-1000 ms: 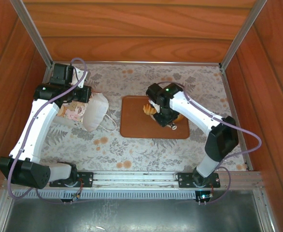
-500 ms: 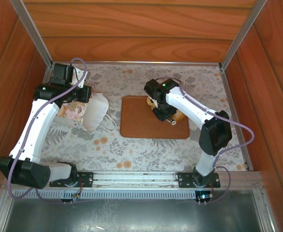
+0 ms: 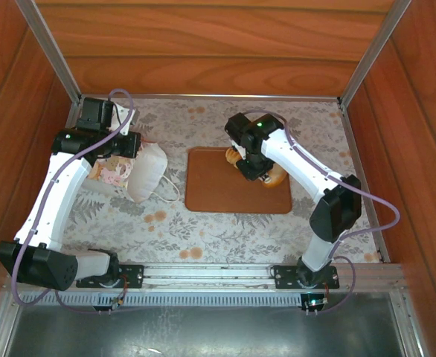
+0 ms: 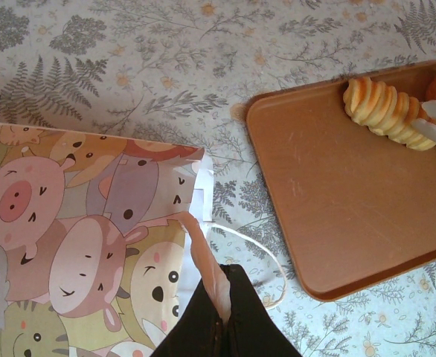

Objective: Take the fake bread out of the paper bag

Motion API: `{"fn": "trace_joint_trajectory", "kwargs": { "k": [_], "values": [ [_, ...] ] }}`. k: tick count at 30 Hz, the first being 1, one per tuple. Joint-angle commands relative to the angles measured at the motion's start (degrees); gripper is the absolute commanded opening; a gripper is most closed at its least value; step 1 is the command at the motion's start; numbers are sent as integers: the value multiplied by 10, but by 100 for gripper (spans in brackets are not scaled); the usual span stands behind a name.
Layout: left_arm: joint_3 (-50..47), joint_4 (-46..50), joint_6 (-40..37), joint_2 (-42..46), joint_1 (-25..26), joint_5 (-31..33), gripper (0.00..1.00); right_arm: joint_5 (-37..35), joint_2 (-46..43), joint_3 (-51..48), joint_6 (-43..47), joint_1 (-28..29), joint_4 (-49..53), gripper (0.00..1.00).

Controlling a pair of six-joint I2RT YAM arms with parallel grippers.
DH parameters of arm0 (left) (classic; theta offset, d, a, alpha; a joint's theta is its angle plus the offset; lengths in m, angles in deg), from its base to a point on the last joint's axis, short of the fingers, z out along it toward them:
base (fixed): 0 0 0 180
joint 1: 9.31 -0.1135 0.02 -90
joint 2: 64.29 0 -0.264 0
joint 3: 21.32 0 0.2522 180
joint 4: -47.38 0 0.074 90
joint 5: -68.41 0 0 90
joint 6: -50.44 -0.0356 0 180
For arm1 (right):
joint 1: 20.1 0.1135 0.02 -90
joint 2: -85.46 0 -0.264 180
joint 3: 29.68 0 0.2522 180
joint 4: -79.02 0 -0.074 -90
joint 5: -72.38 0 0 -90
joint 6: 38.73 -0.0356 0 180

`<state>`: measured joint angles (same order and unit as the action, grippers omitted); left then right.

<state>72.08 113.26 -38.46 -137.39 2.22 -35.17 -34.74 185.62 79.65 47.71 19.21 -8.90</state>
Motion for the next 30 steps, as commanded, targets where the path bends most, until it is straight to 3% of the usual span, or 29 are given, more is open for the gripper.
{"fn": "trace_joint_trajectory", "kwargs": {
  "k": [1, 6, 17, 30],
  "values": [
    [-5, -10, -3, 10, 2, 5, 0, 64, -28, -13, -11, -3, 8, 30],
    [-4, -10, -3, 10, 2, 2, 0, 130, -42, -55, -34, -2, 0, 31],
    [1, -10, -2, 9, 2, -1, 0, 8, -6, -81, -63, -8, -1, 32],
    [-4, -10, -2, 15, 2, 3, 0, -25, 4, -84, -56, -32, -14, 34]
  ]
}}
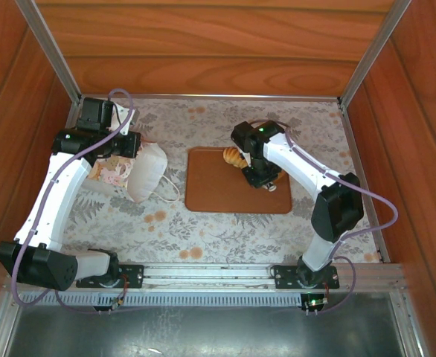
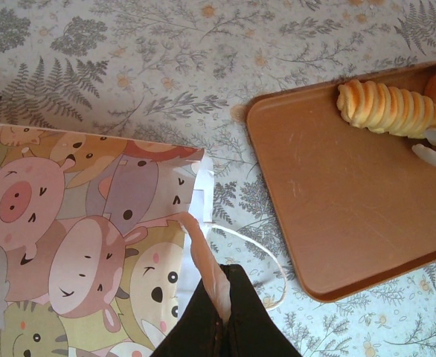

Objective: Take the fake bread out of the paper bag

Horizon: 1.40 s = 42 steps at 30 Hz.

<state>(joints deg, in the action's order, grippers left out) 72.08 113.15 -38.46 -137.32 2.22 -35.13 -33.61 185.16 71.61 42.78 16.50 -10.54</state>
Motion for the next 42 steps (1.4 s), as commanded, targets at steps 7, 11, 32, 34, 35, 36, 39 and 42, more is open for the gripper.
{"fn": "trace_joint_trajectory", "kwargs": {
  "k": [7, 11, 32, 34, 35, 36, 39, 42],
  "values": [
    [-5, -9, -2, 14, 2, 1, 0, -47, 6, 7, -12, -6, 1, 35],
    [-6, -9, -1, 14, 2, 0, 0, -51, -2, 8, -20, -7, 1, 35],
    [-11, -8, -13, 29, 2, -2, 0, 391, -161, -45, -104, -3, -192, 35],
    [-16, -8, -13, 38, 2, -1, 0, 451, -170, -78, -139, 2, -269, 35],
    [-17, -8, -13, 41, 2, -1, 0, 472, -170, -89, -154, 5, -297, 35],
    [-17, -8, -11, 44, 2, 0, 0, 493, -167, -99, -168, 11, -327, 36],
    [-17, -8, -11, 49, 2, -3, 0, 537, -144, -114, -200, 33, -396, 36],
    [-16, -8, -11, 53, 3, -4, 0, 558, -111, -120, -227, 56, -450, 36]
  ]
}}
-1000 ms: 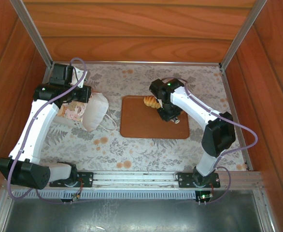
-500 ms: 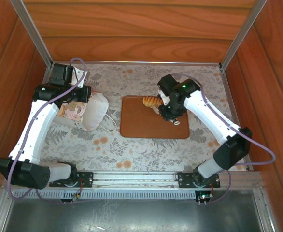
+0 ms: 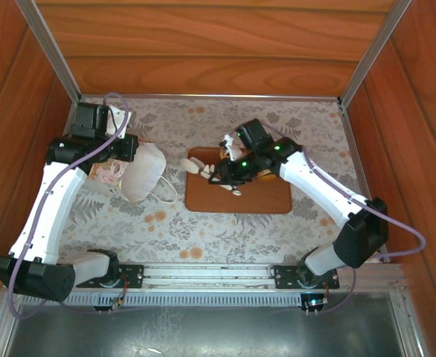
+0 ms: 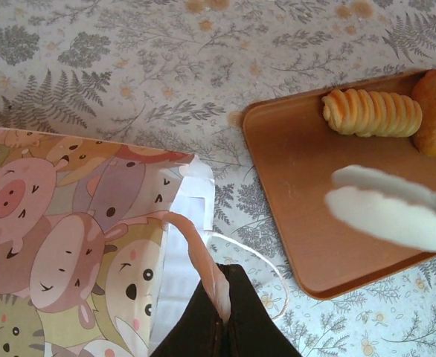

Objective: Take the fake bread out of the paper bag

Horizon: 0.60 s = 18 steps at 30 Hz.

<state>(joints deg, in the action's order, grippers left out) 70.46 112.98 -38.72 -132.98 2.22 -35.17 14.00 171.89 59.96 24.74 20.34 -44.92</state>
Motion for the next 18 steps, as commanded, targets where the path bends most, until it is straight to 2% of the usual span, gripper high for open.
{"fn": "trace_joint_trajectory", "kwargs": {
  "k": [1, 9, 18],
  "values": [
    [2, -6, -8, 10, 3, -2, 0, 90, 34, -5, -54, 23, -122, 36],
    [2, -6, 2, 18, 3, 5, 0, 131, 84, -5, -84, 45, -186, 38],
    [-11, -6, 4, 33, 3, 7, 0, 117, 140, -8, -151, 65, -268, 38]
  ]
}}
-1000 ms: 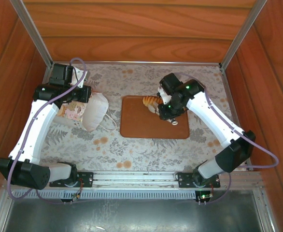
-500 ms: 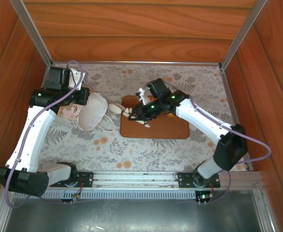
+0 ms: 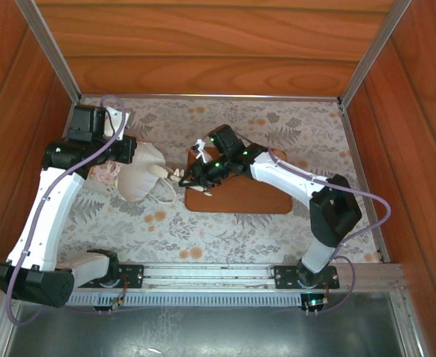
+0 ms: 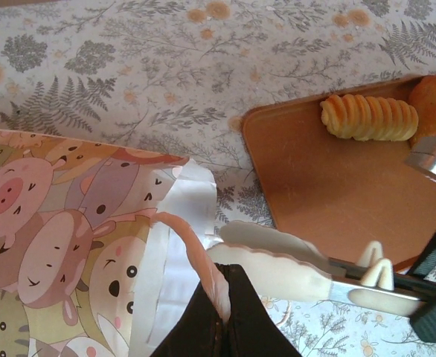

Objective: Take the fake bread out of the paper bag

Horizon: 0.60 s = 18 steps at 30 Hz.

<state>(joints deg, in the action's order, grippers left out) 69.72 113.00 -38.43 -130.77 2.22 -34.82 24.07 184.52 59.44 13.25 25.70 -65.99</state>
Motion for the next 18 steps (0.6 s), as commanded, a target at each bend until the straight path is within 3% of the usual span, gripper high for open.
{"fn": "trace_joint_trajectory", "kwargs": {
  "k": [1, 9, 18],
  "values": [
    [-4, -6, 0, 12, 3, 3, 0, 13, 21, -2, -50, 16, -76, 38],
    [4, -7, -4, 12, 3, -8, 0, -52, 106, 59, -113, 56, -135, 40],
    [15, -5, -19, 3, 3, -39, 0, -67, 165, 108, -153, 73, -204, 43]
  ]
}}
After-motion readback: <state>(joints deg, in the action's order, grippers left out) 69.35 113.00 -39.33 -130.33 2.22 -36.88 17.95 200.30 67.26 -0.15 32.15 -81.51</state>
